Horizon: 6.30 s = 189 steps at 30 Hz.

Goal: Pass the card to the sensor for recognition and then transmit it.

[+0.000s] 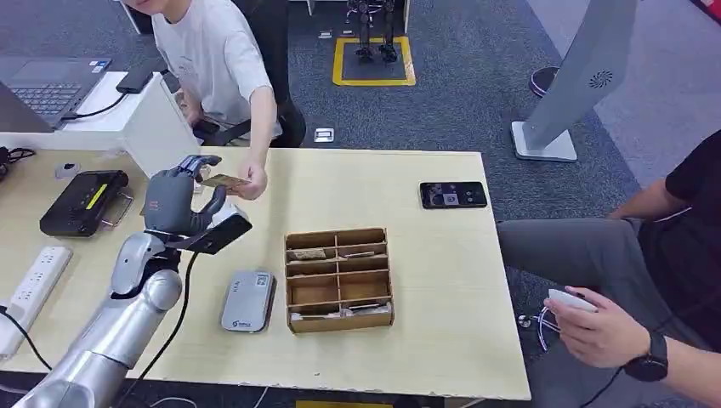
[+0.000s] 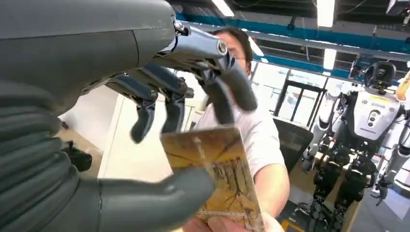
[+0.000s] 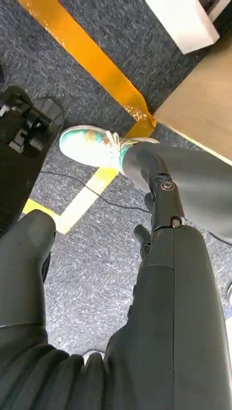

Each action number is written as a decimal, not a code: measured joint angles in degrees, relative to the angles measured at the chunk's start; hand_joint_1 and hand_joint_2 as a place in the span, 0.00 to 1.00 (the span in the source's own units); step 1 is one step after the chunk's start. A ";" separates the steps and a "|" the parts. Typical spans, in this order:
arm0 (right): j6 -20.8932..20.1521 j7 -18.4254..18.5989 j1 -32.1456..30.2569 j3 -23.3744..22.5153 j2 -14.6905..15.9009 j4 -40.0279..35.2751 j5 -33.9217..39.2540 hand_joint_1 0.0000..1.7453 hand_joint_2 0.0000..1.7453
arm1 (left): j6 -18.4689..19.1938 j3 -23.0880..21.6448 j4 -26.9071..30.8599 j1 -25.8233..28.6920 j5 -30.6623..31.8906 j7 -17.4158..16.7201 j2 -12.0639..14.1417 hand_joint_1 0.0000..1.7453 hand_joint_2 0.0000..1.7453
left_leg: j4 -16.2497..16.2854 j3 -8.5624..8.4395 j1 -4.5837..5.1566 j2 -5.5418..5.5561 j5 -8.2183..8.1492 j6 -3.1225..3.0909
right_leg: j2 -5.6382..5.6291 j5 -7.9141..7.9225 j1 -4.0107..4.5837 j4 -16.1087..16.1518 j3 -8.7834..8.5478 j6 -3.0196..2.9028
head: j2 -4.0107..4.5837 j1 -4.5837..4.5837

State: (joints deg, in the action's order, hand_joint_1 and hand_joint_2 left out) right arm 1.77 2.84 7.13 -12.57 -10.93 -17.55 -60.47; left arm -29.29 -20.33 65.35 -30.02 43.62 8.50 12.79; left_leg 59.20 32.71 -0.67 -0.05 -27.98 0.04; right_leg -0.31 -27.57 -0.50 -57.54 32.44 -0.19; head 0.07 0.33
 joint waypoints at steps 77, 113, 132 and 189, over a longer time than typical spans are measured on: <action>2.49 9.59 -1.54 29.26 4.35 -2.84 30.47 0.00 1.00 | 11.98 -24.87 26.88 19.51 18.03 -4.04 7.28 0.00 1.00 | -0.02 0.09 0.00 0.00 -0.06 0.03 | 0.02 -0.04 0.00 0.00 0.07 -0.02 | 0.00 0.02; 2.40 10.36 -1.20 31.84 4.72 -3.30 31.30 0.00 1.00 | 16.00 -25.31 22.45 19.62 17.60 -7.15 6.25 0.00 1.00 | -0.02 0.09 0.00 0.00 -0.06 0.03 | 0.02 -0.04 0.00 0.00 0.07 -0.02 | 0.00 0.00; 2.43 10.80 -1.14 32.72 4.79 -3.30 31.43 0.00 1.00 | 16.48 -24.96 21.18 19.69 16.83 -8.39 4.85 0.00 1.00 | -0.02 0.10 0.00 0.01 -0.06 0.03 | 0.03 -0.04 0.00 0.00 0.07 -0.02 | 0.00 0.02; 2.36 8.98 -1.00 34.27 5.36 -3.30 31.71 0.00 1.00 | 20.61 -11.43 34.74 11.26 -6.05 0.33 9.25 1.00 1.00 | -0.01 0.10 -0.07 0.02 0.05 0.08 | 0.05 0.03 0.13 -0.02 0.07 -0.09 | 0.00 0.02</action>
State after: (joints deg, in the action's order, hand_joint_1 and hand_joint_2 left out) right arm 4.13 11.82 6.13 21.70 -5.57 -20.85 -28.76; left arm -8.67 -31.75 100.09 -18.76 37.57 8.83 22.04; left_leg 59.18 32.81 -0.75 -0.03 -27.93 0.12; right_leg -0.26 -27.54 -0.37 -57.56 32.51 -0.28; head 0.07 0.35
